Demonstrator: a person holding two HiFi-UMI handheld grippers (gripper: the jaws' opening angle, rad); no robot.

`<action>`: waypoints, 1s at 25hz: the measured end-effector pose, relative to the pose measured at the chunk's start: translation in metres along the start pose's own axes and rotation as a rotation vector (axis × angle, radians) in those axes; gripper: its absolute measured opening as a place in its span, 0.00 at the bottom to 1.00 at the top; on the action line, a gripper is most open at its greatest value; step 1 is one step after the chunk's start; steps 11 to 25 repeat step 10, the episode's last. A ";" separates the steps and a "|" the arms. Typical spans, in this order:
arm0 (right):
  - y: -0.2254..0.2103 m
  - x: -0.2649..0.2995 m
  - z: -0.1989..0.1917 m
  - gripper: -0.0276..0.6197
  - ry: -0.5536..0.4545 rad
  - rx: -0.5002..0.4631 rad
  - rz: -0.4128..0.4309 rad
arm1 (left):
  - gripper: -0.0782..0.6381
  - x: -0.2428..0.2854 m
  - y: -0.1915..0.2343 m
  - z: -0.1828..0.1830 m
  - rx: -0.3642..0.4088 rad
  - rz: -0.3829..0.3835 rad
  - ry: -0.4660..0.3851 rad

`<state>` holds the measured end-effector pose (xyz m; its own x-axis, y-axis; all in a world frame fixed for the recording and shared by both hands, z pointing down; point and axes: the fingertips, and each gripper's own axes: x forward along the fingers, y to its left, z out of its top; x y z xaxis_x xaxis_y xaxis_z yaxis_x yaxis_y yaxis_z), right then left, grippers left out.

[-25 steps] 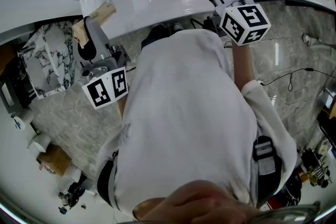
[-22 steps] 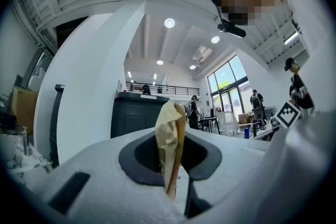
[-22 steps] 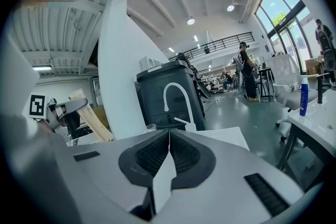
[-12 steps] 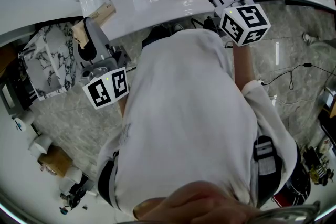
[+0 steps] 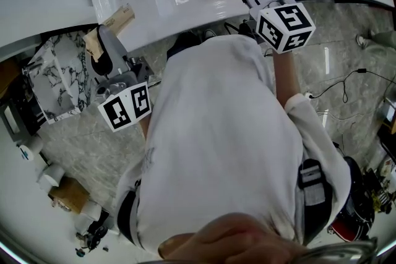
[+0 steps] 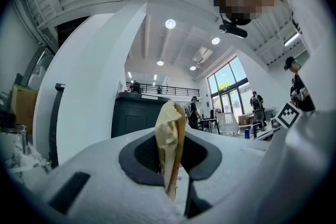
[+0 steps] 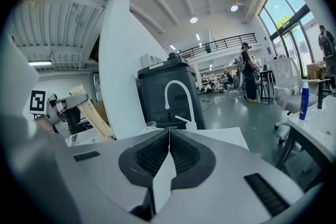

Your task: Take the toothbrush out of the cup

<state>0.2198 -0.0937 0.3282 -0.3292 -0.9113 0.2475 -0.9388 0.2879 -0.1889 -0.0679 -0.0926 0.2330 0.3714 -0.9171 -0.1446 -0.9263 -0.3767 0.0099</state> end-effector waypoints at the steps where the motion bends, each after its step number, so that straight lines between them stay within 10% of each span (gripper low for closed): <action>1: 0.001 0.000 -0.001 0.07 0.003 -0.002 -0.001 | 0.19 -0.001 0.001 0.000 -0.001 0.001 0.000; 25: 0.013 0.006 -0.002 0.07 0.021 -0.014 0.013 | 0.19 -0.007 0.012 0.000 -0.006 0.016 0.003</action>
